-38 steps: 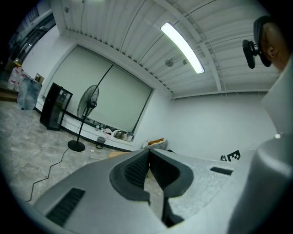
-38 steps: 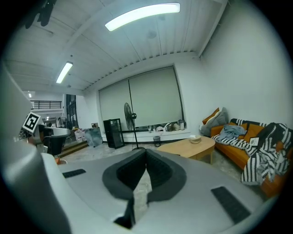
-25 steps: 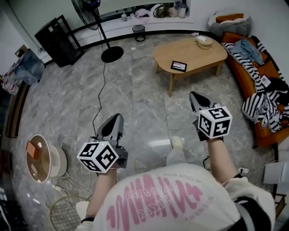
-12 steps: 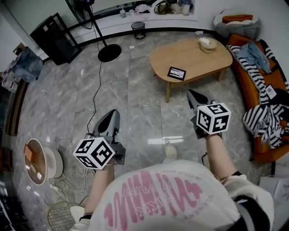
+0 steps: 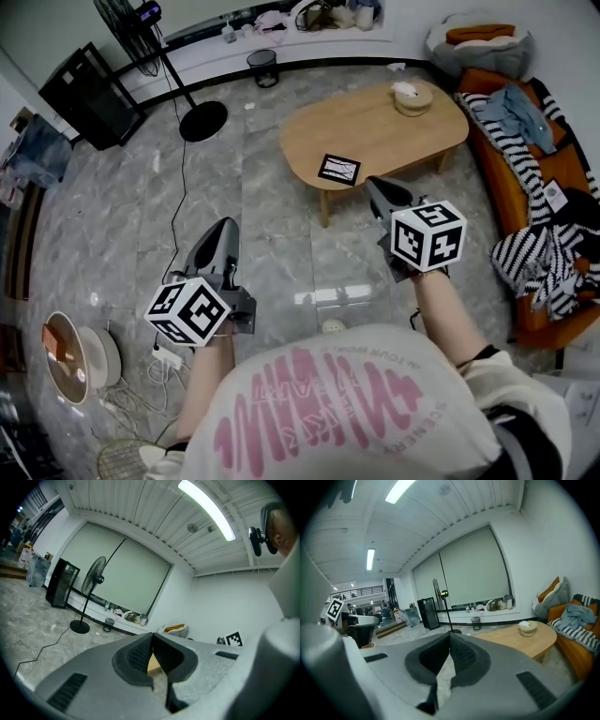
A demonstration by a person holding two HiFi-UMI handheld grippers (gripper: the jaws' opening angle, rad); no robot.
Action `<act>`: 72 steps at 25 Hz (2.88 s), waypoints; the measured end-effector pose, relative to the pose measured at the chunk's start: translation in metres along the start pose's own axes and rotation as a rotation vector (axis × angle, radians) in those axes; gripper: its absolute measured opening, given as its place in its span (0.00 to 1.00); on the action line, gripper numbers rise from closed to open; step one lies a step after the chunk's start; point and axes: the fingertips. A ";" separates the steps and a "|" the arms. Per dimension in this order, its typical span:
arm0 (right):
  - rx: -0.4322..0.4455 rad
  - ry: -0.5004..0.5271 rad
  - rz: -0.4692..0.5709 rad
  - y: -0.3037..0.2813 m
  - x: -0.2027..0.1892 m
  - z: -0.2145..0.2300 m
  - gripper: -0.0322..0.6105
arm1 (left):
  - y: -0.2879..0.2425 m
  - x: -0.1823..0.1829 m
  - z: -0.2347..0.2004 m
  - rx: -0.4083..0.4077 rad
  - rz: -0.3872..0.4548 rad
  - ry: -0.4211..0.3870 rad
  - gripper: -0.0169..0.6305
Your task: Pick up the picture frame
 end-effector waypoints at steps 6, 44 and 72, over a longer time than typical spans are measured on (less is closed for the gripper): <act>0.024 -0.067 -0.009 -0.005 -0.009 0.026 0.06 | -0.039 -0.014 0.019 -0.033 -0.040 -0.011 0.03; -0.228 -0.190 0.035 -0.218 0.064 0.134 0.06 | -0.343 0.077 -0.090 -0.365 -0.151 -0.008 0.03; -0.117 -0.495 -0.376 -0.369 -0.278 0.247 0.06 | -0.403 -0.345 -0.218 -0.128 -0.740 0.192 0.03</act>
Point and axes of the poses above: the fingertips, and each gripper's own axes: y backward along the fingers, z to its right, x out of its top
